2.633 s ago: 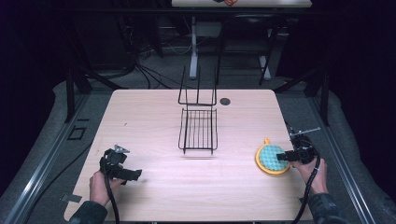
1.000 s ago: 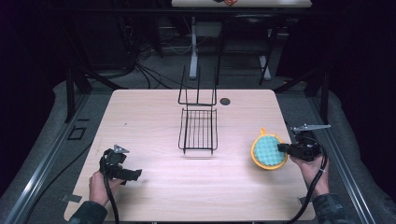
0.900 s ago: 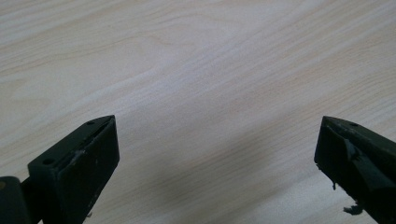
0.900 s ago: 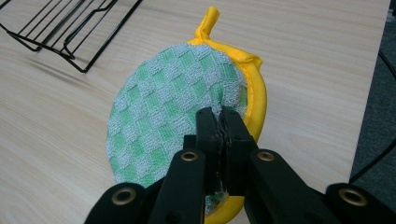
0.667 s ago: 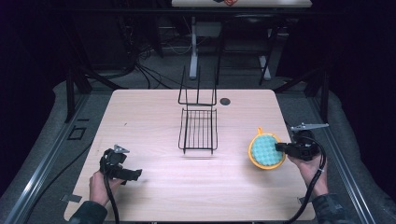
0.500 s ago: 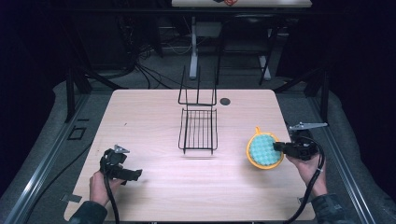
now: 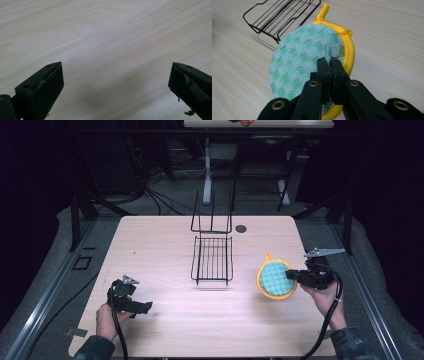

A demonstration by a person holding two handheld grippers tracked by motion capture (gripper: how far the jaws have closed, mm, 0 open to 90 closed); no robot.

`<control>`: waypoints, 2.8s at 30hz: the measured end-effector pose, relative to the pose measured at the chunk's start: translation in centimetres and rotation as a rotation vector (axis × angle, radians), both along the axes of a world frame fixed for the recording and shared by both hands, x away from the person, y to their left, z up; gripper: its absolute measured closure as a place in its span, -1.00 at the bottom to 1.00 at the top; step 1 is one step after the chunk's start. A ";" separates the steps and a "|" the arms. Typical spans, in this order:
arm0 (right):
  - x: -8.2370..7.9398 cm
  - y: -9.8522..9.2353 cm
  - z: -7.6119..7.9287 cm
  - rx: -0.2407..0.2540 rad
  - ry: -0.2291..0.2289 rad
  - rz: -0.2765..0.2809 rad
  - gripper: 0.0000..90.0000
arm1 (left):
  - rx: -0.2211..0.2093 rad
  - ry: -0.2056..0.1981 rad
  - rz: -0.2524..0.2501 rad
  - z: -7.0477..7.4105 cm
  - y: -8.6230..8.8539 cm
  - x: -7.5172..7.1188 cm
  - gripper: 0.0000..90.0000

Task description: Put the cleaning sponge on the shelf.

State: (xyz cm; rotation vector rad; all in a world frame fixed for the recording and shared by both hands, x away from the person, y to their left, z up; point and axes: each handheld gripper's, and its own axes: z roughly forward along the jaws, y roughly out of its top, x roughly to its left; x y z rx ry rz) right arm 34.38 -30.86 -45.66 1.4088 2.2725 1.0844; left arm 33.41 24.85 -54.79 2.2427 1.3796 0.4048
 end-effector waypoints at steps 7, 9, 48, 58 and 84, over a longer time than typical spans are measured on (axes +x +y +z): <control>0.1 0.6 0.5 0.014 -0.013 0.021 0.96 | 0.002 -0.002 0.000 0.0 0.0 0.0 -1.00; 0.1 0.8 0.6 0.015 -0.014 0.026 0.96 | 0.002 -0.002 -0.001 0.0 0.0 0.0 -1.00; 2.2 5.5 2.1 0.039 -0.038 0.121 0.96 | -0.004 0.000 -0.001 -0.1 0.0 0.1 -1.00; 2.9 7.3 2.6 0.037 -0.053 0.143 0.96 | -0.004 0.006 -0.005 -0.1 0.0 0.1 -1.00; 5.5 12.0 3.1 0.022 -0.059 0.193 0.96 | -0.003 -0.002 -0.009 -0.2 -0.1 0.1 -1.00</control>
